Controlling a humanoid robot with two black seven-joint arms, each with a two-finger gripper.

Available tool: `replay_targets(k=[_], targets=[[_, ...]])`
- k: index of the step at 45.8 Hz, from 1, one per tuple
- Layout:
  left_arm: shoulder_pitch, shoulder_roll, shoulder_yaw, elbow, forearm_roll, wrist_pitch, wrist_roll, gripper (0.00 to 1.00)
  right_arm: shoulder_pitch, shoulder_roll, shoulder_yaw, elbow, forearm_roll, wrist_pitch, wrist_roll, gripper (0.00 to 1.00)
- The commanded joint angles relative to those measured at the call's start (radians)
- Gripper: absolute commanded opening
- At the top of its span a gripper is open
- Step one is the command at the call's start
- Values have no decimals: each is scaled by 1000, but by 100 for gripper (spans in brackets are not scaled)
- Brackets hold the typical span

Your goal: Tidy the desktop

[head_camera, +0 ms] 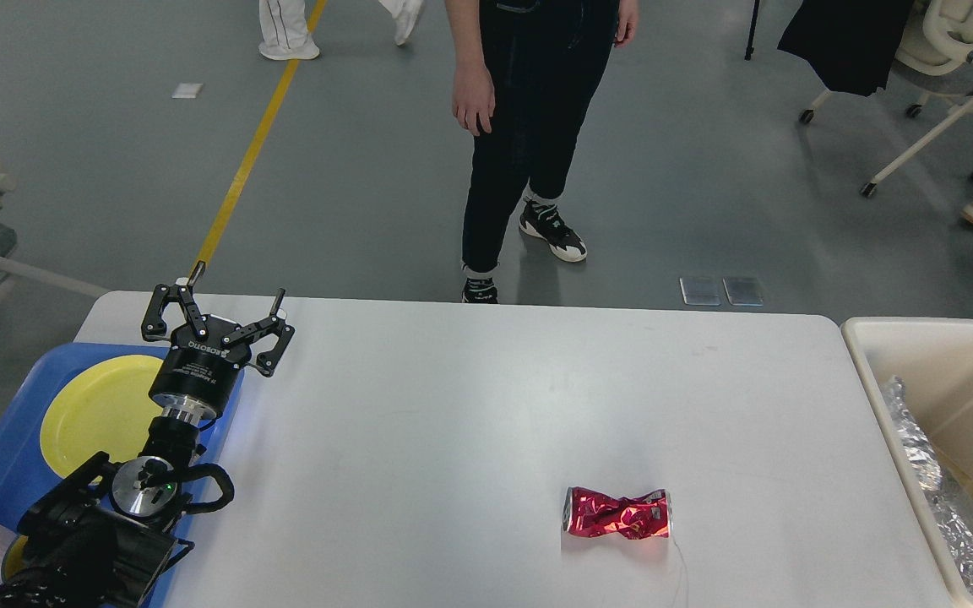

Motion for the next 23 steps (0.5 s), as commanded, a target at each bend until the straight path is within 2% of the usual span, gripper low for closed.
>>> replay_targets(k=[1,14,19,23], targets=[[0,0,0,0,1,1,0,100,18,3,5,-3,5,-9,9,100],[0,0,0,0,1,1,0,100,167,10,9,9,3,6,30,100],[0,0,0,0,1,1,0,100,314,2,9,101,2,14,85,100],[0,0,0,0,1,1,0,100,492,-73,3,304,-18,34,167,100]])
